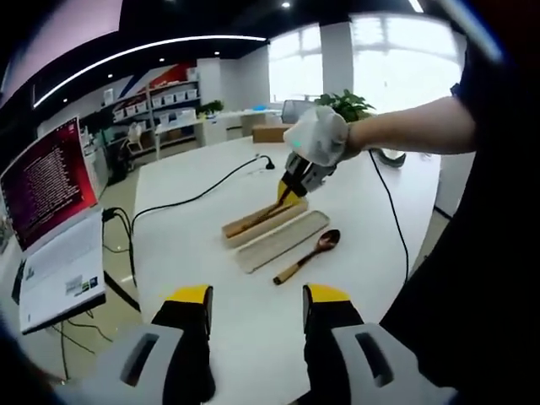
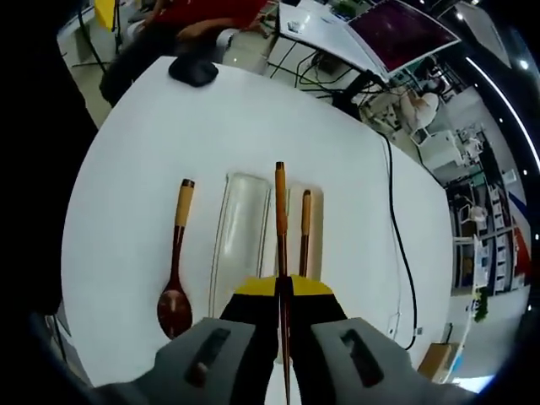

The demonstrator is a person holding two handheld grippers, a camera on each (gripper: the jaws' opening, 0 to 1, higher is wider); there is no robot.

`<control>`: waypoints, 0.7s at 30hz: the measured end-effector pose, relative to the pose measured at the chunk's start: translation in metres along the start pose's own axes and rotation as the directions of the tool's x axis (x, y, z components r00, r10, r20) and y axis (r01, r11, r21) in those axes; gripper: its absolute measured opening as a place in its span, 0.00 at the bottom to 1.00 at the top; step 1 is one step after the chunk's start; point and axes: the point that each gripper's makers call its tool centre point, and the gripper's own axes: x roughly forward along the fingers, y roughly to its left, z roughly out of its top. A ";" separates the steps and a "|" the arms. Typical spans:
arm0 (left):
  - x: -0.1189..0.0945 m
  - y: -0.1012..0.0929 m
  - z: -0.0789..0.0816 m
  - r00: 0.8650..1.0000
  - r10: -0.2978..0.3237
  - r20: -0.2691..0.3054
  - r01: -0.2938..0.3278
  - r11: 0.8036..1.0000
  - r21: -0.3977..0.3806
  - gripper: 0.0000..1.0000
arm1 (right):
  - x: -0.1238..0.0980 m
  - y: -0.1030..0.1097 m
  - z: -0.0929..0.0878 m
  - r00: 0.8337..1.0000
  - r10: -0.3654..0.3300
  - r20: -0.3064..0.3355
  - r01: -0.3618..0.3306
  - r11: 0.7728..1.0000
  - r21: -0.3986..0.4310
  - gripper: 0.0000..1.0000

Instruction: Arrange the utensils inside the cutlery case until each visible utensil rests in its matching compartment.

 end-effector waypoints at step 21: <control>0.008 0.019 0.013 0.997 0.039 0.060 -0.036 0.999 -0.039 0.64 | 0.023 -0.013 -0.023 0.999 0.028 -0.029 -0.026 0.997 0.073 0.00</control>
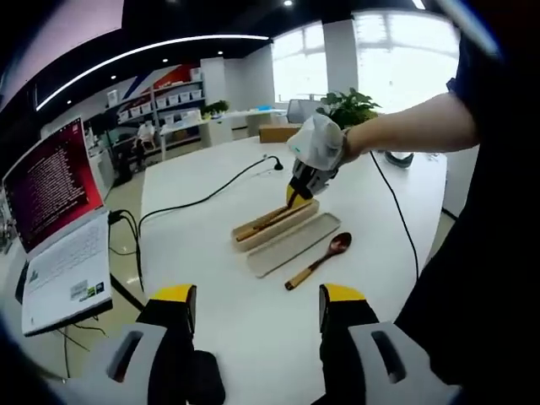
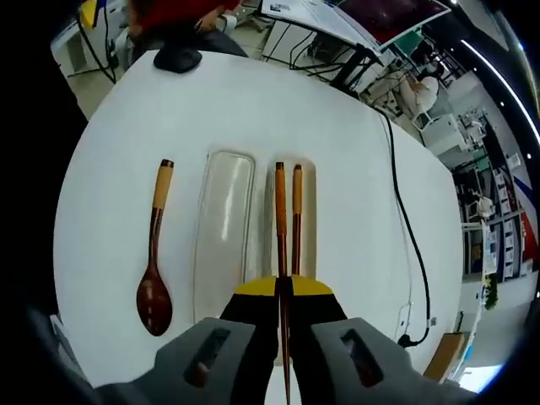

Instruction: Arrange the utensils inside the cutlery case until each visible utensil rests in its matching compartment.

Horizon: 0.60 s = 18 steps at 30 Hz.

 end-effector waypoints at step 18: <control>0.003 -0.008 -0.025 0.998 -0.027 -0.061 0.026 0.999 -0.025 0.64 | 0.032 -0.008 0.016 0.999 0.052 0.000 -0.052 0.998 0.023 0.00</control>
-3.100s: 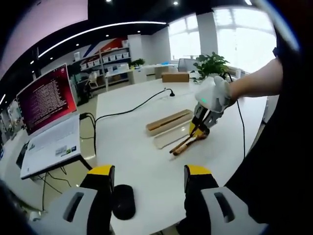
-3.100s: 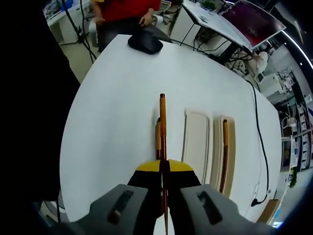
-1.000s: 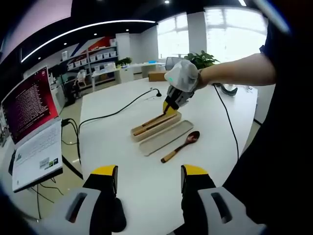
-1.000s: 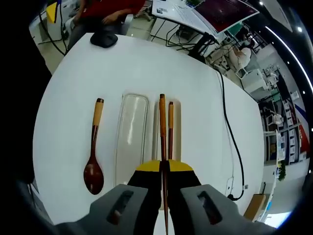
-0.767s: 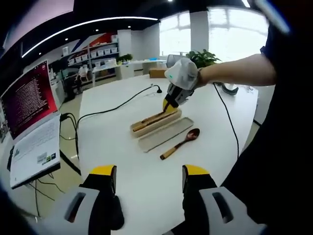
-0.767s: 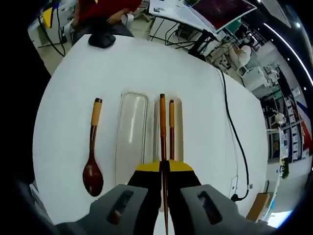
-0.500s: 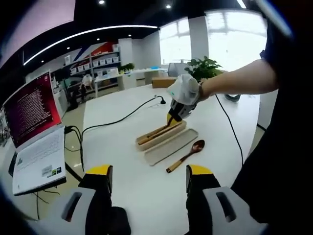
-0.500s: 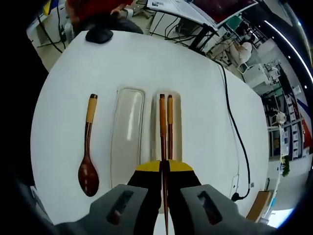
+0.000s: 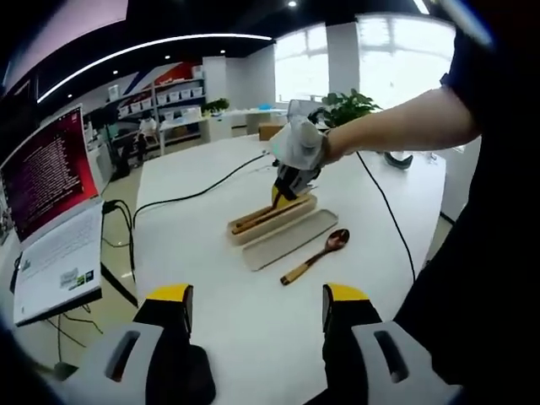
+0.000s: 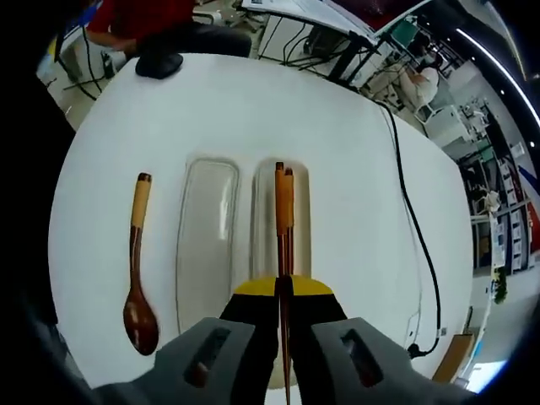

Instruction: Arrange the utensils inside the cutlery case until each visible utensil rests in its matching compartment.

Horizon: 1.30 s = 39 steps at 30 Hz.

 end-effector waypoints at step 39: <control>-0.014 0.026 -0.023 0.999 0.045 -0.021 -0.046 0.997 -0.054 0.63 | 0.030 0.007 -0.008 0.996 0.066 -0.066 -0.062 0.997 0.052 0.00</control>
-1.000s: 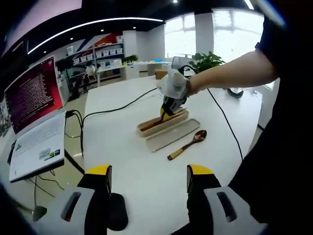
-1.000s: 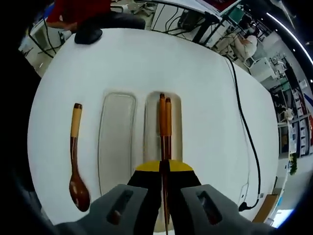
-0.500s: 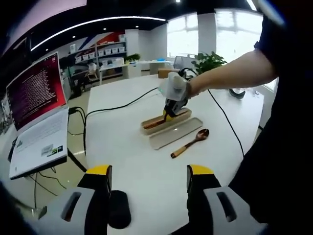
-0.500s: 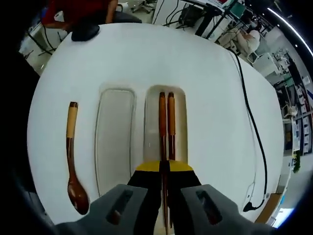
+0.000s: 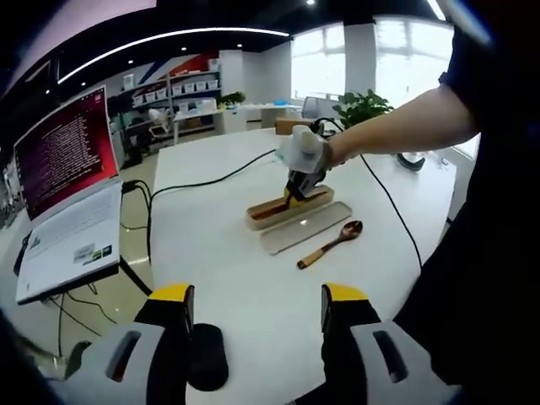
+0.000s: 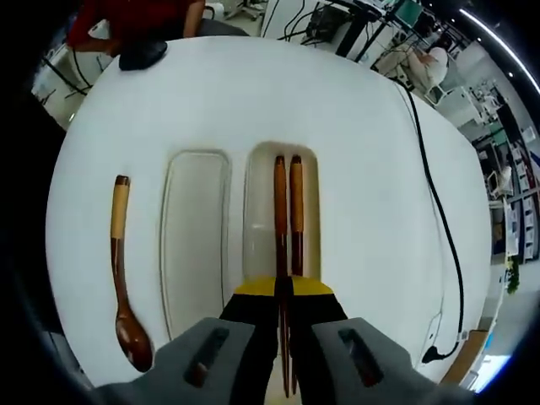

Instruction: Arrange the utensils inside the cutlery case until each visible utensil rests in its matching compartment.

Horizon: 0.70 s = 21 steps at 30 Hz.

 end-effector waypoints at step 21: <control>0.000 -0.002 -0.002 1.000 0.013 0.000 -0.013 1.000 -0.010 0.62 | -0.009 -0.008 0.000 0.998 -0.059 0.018 0.058 0.997 0.042 0.06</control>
